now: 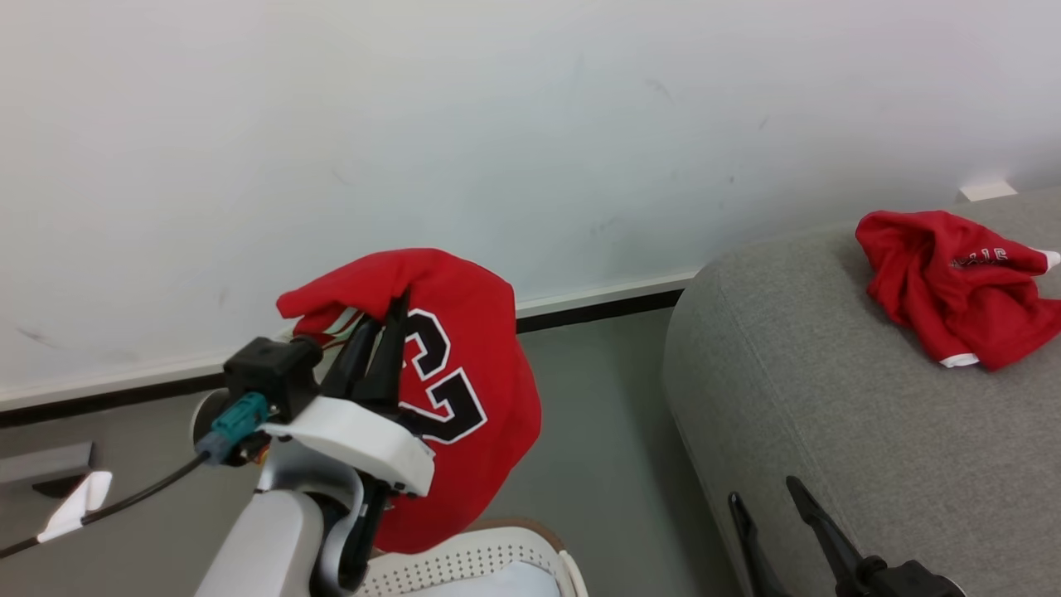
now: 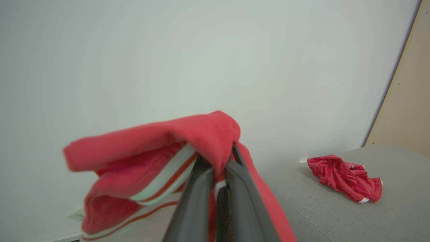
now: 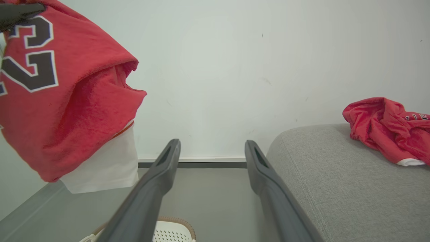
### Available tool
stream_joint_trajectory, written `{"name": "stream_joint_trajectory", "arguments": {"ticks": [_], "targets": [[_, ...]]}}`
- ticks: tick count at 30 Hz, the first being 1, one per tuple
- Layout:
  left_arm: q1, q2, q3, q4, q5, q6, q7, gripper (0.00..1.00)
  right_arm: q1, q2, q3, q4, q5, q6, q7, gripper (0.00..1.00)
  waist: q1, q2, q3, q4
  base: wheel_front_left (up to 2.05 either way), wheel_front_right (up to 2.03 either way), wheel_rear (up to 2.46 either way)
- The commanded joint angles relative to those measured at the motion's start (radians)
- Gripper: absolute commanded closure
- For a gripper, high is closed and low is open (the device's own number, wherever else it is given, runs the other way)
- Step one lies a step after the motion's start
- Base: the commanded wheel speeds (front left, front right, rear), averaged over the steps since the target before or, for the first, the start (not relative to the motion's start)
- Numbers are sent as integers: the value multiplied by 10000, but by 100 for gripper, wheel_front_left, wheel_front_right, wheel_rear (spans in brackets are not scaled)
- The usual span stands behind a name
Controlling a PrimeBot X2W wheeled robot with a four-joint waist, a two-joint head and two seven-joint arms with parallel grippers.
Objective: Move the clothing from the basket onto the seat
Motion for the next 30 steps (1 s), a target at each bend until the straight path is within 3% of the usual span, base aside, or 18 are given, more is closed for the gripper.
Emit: {"name": "stream_joint_trajectory", "arguments": {"ticks": [1, 9, 16, 22, 30], "targets": [[129, 62, -14, -204, 88, 43, 46, 100, 153, -14, 23, -1, 95, -24, 7, 0, 2, -1, -93, -33, 0, 0, 0], [292, 94, -173, -1448, 131, 231, 534, 100, 83, -212, 803, -462, 443, -22, 7, 0, 2, -1, -281, -49, 0, 0, 0], [334, -52, -505, -1846, 113, 244, 753, 100, -788, -882, 2739, -950, 1625, -22, 7, 0, 2, -1, -287, 22, 0, 0, 0], [150, -212, -856, -1865, 108, 186, 779, 100, -1959, -1262, 4090, -666, 2386, -22, 8, 0, 2, -1, -226, 186, 0, 0, 0], [-83, -433, -1396, -1735, 78, 65, 827, 100, -3320, -988, 5124, 216, 3211, -22, 7, 0, 2, -1, -159, 401, 0, 0, 0]]}}
